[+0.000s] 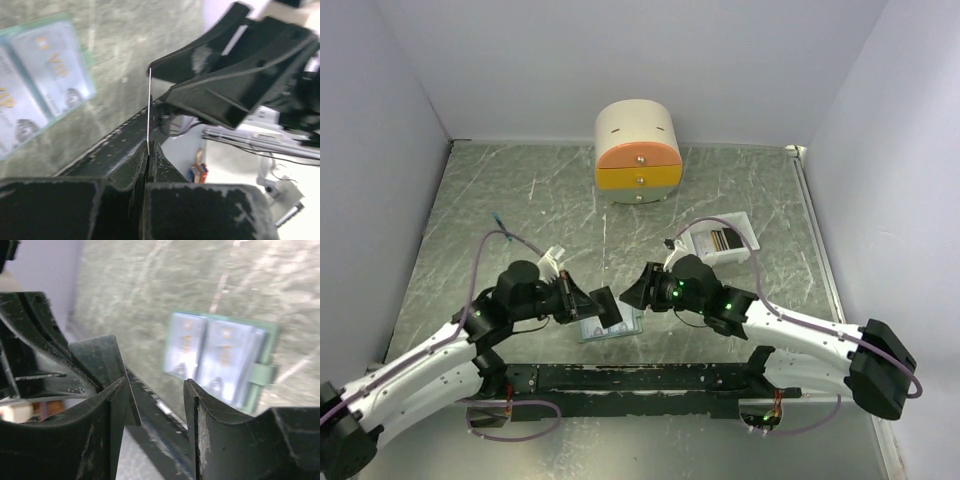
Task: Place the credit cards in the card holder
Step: Insert the credit card into the card holder.
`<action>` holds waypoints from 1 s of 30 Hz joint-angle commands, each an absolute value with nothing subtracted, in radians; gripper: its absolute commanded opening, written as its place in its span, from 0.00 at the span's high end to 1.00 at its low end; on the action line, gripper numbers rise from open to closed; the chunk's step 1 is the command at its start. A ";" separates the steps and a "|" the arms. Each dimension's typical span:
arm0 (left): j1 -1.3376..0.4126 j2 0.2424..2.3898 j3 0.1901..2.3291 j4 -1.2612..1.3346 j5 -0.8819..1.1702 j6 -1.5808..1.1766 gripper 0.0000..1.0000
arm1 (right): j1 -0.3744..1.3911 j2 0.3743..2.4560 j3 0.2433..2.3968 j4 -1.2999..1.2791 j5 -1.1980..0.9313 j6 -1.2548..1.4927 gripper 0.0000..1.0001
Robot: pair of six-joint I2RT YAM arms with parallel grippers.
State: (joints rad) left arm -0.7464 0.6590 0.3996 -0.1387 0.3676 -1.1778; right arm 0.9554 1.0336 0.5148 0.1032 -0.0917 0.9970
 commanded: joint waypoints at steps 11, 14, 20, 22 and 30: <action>-0.607 0.990 0.368 -0.094 0.549 -0.904 0.93 | 0.922 1.338 0.651 -0.138 0.066 0.710 0.55; -0.525 0.990 0.331 -0.083 0.619 -0.888 0.93 | 0.919 1.383 0.643 -0.114 0.039 0.703 0.57; -0.477 1.036 0.270 0.043 0.740 -0.911 0.93 | 0.913 1.437 0.623 -0.071 0.042 0.708 0.62; -0.477 1.059 0.271 0.052 0.748 -0.901 0.93 | 0.913 1.455 0.622 -0.058 0.025 0.704 0.63; -0.475 1.143 0.242 0.137 0.762 -0.889 0.93 | 0.913 1.455 0.588 -0.040 0.016 0.717 0.67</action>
State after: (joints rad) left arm -0.4824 1.1069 0.2665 0.0372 0.7094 -0.9085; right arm 0.9173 1.4551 0.6167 -0.0612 0.0231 0.7197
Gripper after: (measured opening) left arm 0.075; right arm 0.328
